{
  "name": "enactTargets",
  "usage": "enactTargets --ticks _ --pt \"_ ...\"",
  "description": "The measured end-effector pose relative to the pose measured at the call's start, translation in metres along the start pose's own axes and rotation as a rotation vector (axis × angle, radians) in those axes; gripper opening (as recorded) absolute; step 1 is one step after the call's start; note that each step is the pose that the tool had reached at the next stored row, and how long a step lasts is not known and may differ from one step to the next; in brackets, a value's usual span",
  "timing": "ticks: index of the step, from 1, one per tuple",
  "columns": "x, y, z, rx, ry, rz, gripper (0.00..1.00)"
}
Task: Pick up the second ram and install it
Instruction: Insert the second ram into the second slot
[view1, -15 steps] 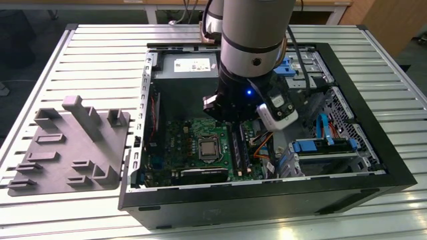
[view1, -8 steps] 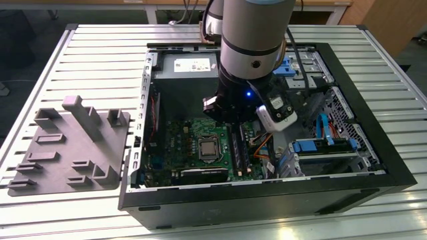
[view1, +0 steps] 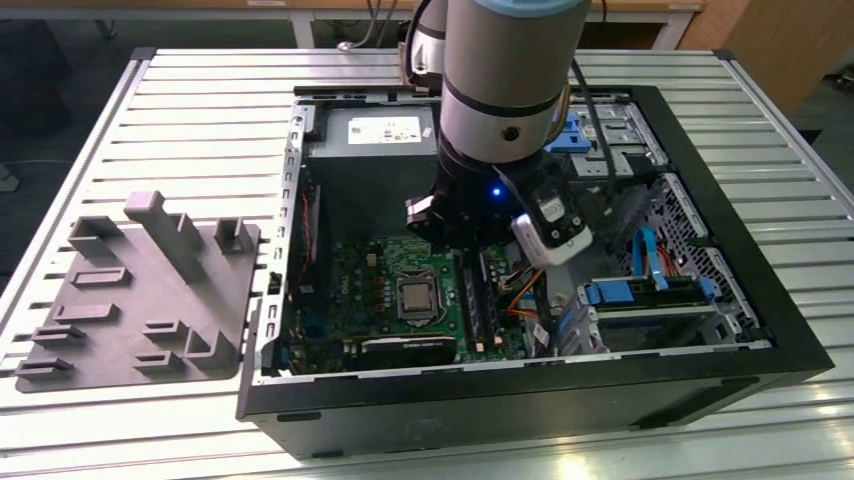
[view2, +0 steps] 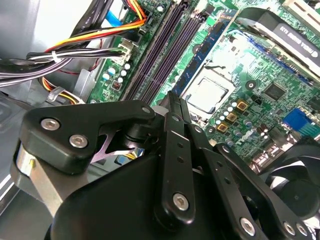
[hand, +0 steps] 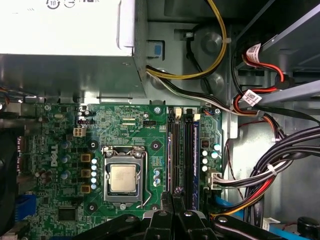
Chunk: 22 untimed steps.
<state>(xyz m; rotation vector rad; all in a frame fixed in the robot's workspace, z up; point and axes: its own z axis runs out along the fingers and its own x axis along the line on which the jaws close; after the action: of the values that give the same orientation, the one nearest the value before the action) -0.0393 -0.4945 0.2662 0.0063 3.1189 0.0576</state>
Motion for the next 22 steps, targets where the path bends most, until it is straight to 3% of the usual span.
enactTargets --ticks 22 --pt "0.0002 -0.0004 0.0098 0.0001 0.0000 0.000 0.12"
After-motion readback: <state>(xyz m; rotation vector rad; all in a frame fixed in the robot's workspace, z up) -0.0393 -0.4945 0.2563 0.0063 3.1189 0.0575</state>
